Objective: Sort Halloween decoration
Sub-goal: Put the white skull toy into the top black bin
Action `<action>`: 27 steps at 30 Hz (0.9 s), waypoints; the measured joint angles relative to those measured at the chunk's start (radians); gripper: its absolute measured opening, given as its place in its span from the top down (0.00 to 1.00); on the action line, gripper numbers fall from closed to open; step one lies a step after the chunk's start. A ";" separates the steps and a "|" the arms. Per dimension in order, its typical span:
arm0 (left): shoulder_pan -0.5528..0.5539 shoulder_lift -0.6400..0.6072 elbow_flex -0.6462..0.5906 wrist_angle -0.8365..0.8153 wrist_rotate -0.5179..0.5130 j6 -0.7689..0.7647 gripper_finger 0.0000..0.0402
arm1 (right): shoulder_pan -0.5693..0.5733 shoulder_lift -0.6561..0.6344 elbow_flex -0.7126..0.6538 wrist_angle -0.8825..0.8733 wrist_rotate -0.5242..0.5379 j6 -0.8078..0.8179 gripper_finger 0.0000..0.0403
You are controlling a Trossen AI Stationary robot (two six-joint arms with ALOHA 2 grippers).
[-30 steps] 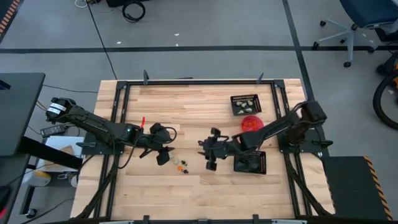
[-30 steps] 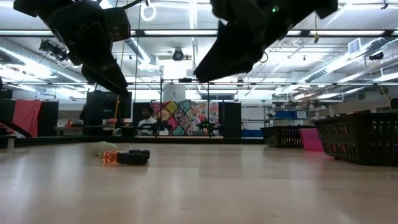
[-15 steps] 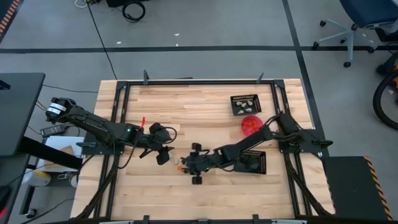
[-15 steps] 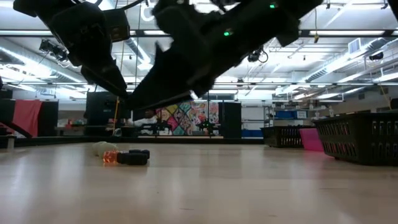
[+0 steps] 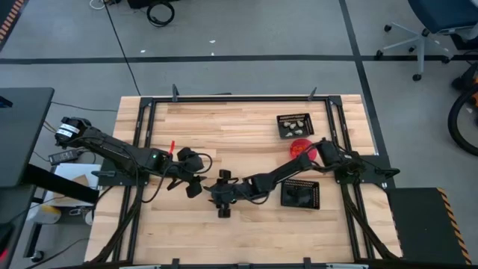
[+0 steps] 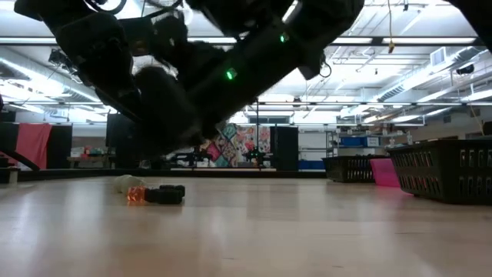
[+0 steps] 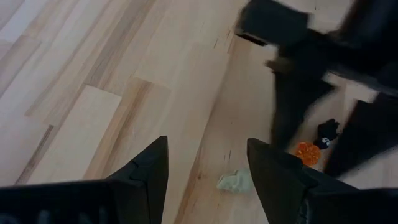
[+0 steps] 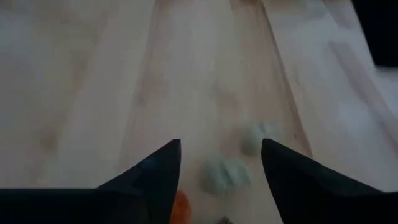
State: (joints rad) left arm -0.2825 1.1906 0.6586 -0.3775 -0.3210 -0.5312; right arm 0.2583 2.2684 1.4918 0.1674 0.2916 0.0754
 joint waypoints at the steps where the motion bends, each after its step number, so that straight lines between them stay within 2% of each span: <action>1: 0.000 0.000 0.000 0.000 0.000 0.000 0.52 | -0.006 0.000 -0.003 -0.015 -0.001 0.000 0.43; 6: 0.000 0.000 0.000 0.007 0.000 0.000 0.52 | -0.032 0.038 -0.002 0.024 -0.057 0.004 0.41; 14: 0.000 0.000 0.000 0.007 0.000 0.000 0.52 | -0.049 0.060 -0.004 0.010 -0.065 0.026 0.44; 27: 0.000 0.000 0.000 0.007 0.000 0.000 0.52 | -0.050 0.056 -0.002 -0.044 -0.080 0.026 0.68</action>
State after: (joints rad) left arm -0.2825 1.1908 0.6586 -0.3707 -0.3213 -0.5316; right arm 0.2081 2.3244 1.4902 0.1231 0.2120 0.1012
